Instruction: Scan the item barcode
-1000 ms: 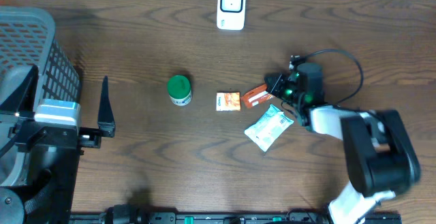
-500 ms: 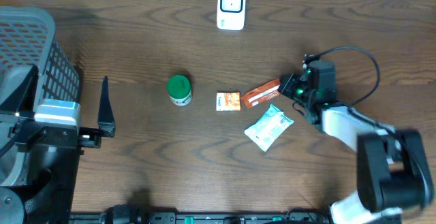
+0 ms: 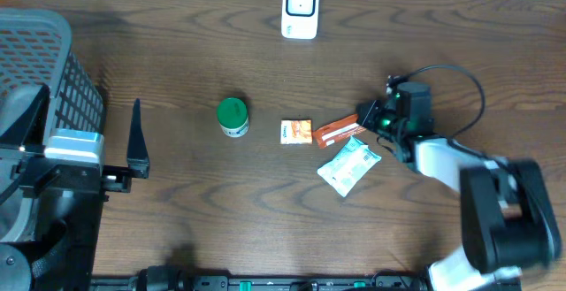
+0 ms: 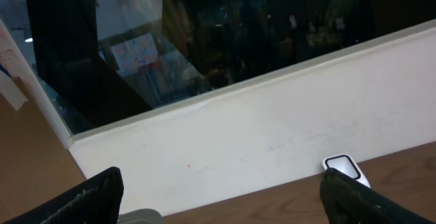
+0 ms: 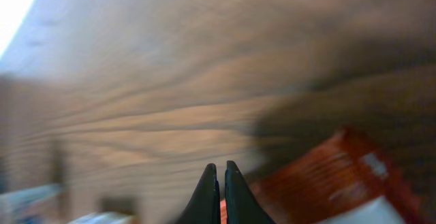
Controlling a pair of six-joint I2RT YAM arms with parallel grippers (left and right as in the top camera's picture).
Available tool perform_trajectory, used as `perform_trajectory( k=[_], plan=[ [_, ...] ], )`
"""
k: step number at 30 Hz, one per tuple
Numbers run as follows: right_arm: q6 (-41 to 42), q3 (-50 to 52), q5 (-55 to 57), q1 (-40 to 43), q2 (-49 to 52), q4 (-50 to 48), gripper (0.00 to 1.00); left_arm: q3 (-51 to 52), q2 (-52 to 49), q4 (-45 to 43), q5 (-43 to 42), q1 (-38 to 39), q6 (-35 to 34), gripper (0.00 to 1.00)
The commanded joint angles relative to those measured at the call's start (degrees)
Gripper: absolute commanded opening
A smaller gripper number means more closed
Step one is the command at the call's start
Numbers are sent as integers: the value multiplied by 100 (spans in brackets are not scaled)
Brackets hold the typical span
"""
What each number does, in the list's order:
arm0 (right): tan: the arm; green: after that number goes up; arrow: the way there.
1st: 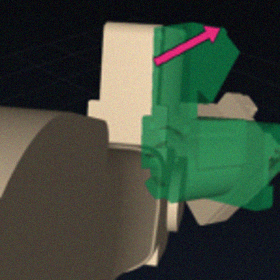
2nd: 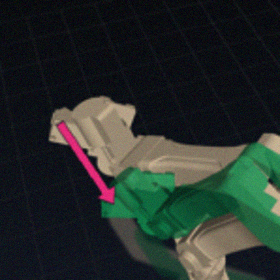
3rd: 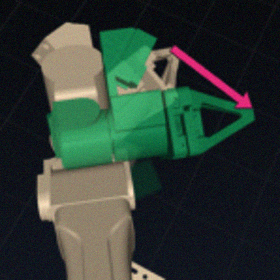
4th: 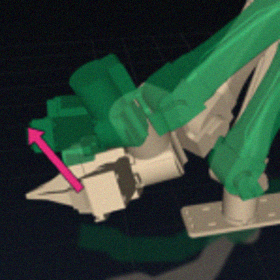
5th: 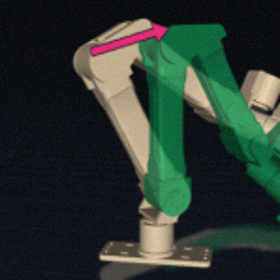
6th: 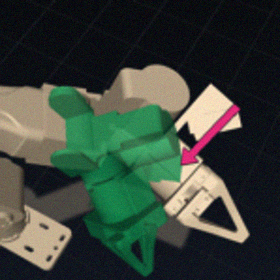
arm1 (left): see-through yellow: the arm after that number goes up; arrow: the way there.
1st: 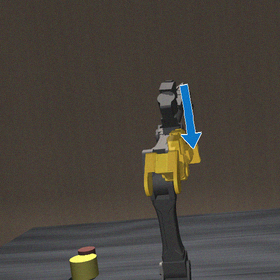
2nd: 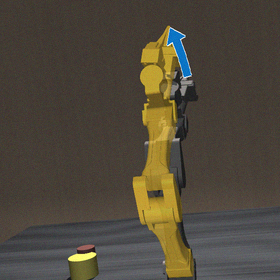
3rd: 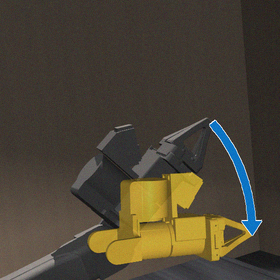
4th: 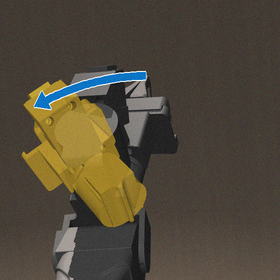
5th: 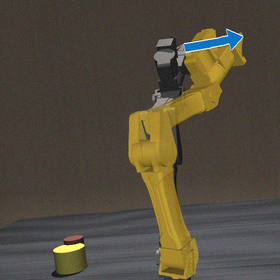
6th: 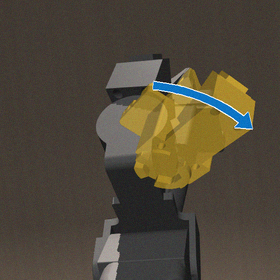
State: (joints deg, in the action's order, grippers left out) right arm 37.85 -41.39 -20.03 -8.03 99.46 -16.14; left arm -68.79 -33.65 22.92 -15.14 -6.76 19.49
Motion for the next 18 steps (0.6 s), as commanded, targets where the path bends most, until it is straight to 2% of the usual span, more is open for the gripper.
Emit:
perform_trajectory(
  k=[1, 4, 11, 13, 18],
  plan=[
    [-81, -28, -328, -55, -1038, 44, 1, 35, 15, -11, -94, -42, -31, 92],
    [-98, -28, -188, -258, -1399, 321, 1, 35, 15, -11, -94, -42, -31, 92],
    [-48, -28, 597, -960, -1211, 1602, 1, 35, 15, -11, -94, -42, -31, 92],
    [186, -28, 1049, -1005, -1235, 2249, 1, 35, 15, -11, -94, -42, -31, 92],
    [798, -28, 1392, -839, -1235, 3276, 1, 35, 15, -11, -92, -42, -31, 92]
  ],
)
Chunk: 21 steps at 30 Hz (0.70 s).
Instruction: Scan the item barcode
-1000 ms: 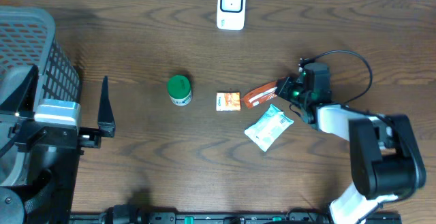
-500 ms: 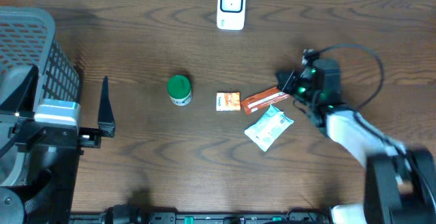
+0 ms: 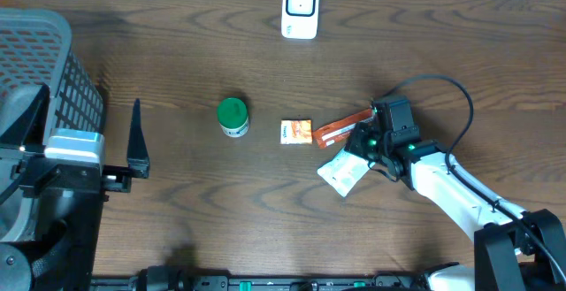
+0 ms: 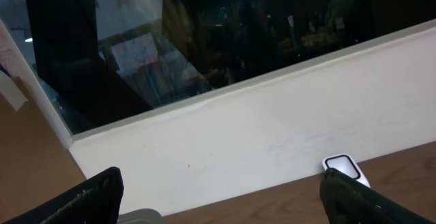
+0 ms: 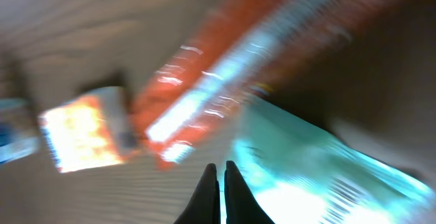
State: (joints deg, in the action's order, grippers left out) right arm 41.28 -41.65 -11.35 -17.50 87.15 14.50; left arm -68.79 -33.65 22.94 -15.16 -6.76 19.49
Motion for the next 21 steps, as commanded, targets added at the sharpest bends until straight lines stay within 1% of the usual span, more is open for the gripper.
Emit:
perform_trajectory(
  k=[1, 4, 8, 12, 17, 21],
  plan=[
    [503, -2, 597, 149, -4, 315, 1, 35, 15, -13, -90, -42, -28, 93],
    [496, -2, 778, 221, -4, 389, 1, 35, 15, -11, -90, -42, -31, 93],
    [503, 7, 1628, 225, 37, 404, 1, 35, 15, -7, -90, -42, -31, 93],
    [501, 9, 2041, 229, 232, 210, 1, 35, 15, 15, -90, -42, -28, 93],
    [501, 9, 2094, 271, 785, -455, 1, 35, 15, 15, -90, -42, -31, 92],
    [498, 9, 2103, 378, 1360, -1172, 1, 35, 15, 15, -90, -42, -28, 92]
  ],
)
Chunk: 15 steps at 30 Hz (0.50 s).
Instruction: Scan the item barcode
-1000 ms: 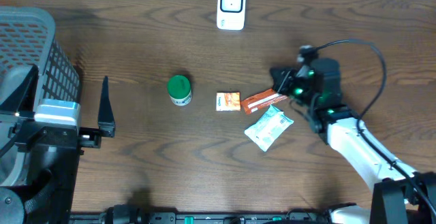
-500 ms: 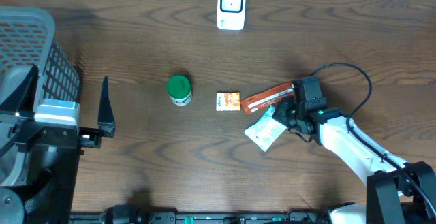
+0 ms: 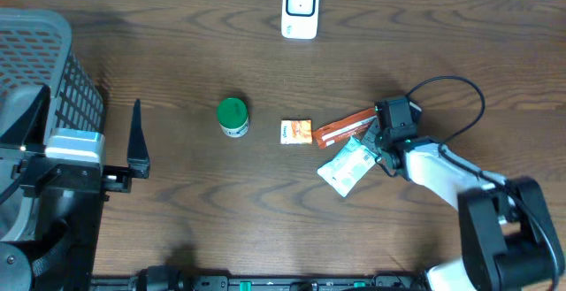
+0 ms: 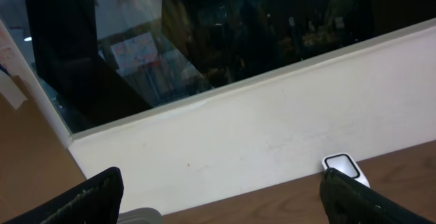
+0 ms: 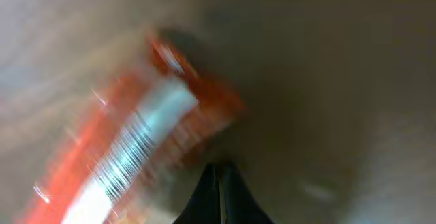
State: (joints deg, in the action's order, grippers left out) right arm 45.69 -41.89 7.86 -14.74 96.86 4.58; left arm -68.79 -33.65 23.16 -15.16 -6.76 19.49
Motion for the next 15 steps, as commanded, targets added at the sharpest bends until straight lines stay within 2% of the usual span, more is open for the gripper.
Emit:
perform_trajectory(
  k=[1, 6, 12, 15],
  plan=[
    [57, 33, 170, 142, 498, -378, 1, 35, 15, -7, -90, -42, -28, 93],
    [-22, 33, -258, 391, 802, -1453, 1, 35, 4, 20, -90, -42, -28, 92],
    [-1021, 31, -1589, 649, 798, -3005, 1, 35, 4, 33, -90, -42, -28, 92],
    [-1010, 28, -2468, 778, 647, -3228, 1, 35, 4, 35, -90, -42, -28, 92]
  ],
)
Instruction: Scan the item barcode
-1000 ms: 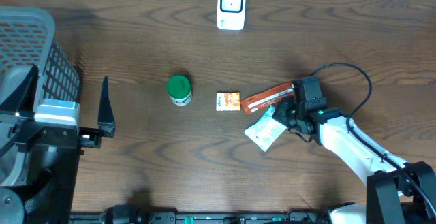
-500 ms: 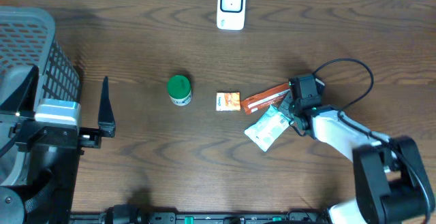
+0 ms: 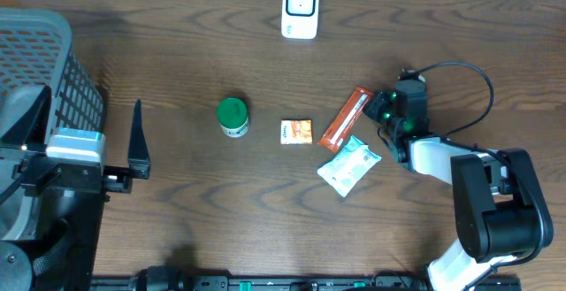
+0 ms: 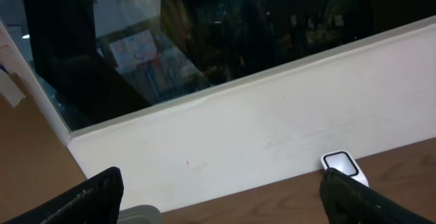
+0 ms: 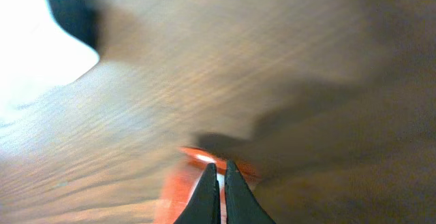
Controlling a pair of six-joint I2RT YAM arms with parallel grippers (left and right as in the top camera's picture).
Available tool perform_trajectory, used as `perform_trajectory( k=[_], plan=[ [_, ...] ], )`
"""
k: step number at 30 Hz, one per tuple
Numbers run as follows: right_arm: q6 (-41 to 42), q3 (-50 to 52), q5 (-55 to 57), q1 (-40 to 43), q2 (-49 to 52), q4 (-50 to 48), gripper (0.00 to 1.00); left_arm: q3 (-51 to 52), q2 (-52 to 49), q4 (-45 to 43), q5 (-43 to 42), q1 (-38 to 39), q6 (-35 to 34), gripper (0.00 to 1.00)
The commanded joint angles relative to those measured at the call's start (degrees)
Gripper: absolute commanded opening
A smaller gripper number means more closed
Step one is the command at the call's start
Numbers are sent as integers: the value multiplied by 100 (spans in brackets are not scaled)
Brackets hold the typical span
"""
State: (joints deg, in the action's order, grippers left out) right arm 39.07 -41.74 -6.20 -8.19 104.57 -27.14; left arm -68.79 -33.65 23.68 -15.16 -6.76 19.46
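Note:
A white scanner (image 3: 300,10) stands at the table's far edge; its top (image 4: 343,165) also shows in the left wrist view. An orange-red bar (image 3: 345,118) lies tilted on the table right of centre. My right gripper (image 3: 375,108) is at the bar's upper right end, shut. In the right wrist view its tips (image 5: 219,165) sit over the blurred orange end of the bar (image 5: 182,183). Whether they pinch the wrapper cannot be told. My left gripper (image 3: 137,141) rests far left, open, its fingers (image 4: 99,191) wide apart.
A green-lidded can (image 3: 233,117) and a small orange packet (image 3: 296,132) lie left of the bar. A teal-and-white pouch (image 3: 348,165) lies just below it. A grey basket (image 3: 40,52) fills the far left. The right arm's cable (image 3: 460,70) loops behind it.
The orange-red bar has turned steeper, its right end now farther back. My right gripper has moved up to that end, still shut. The left arm has not moved.
My right gripper, shut throughout, was first to the right of the bar. Then it was lower, between bar and pouch. Then it sat at the bar's right end, and now the bar stands turned more upright with the gripper at its top end.

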Motion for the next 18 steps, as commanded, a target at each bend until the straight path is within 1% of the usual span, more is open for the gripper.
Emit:
perform_trajectory(
  k=[1, 6, 8, 13, 18],
  plan=[
    [-286, 13, -1174, 131, -214, -46, 1, 35, 4, -17, -87, -42, -26, 92],
    [101, 13, -1770, -144, -693, 9, 1, 35, 4, -15, -90, -42, -26, 92],
    [278, 13, -1781, -319, -708, 46, 1, 35, 4, -15, -90, -42, -28, 92],
    [446, 13, -1082, -793, -629, 546, 1, 35, 4, -15, -90, -42, -28, 92],
    [455, 13, -907, -1169, -592, 820, 1, 35, 4, -20, -92, -42, -28, 92]
  ],
)
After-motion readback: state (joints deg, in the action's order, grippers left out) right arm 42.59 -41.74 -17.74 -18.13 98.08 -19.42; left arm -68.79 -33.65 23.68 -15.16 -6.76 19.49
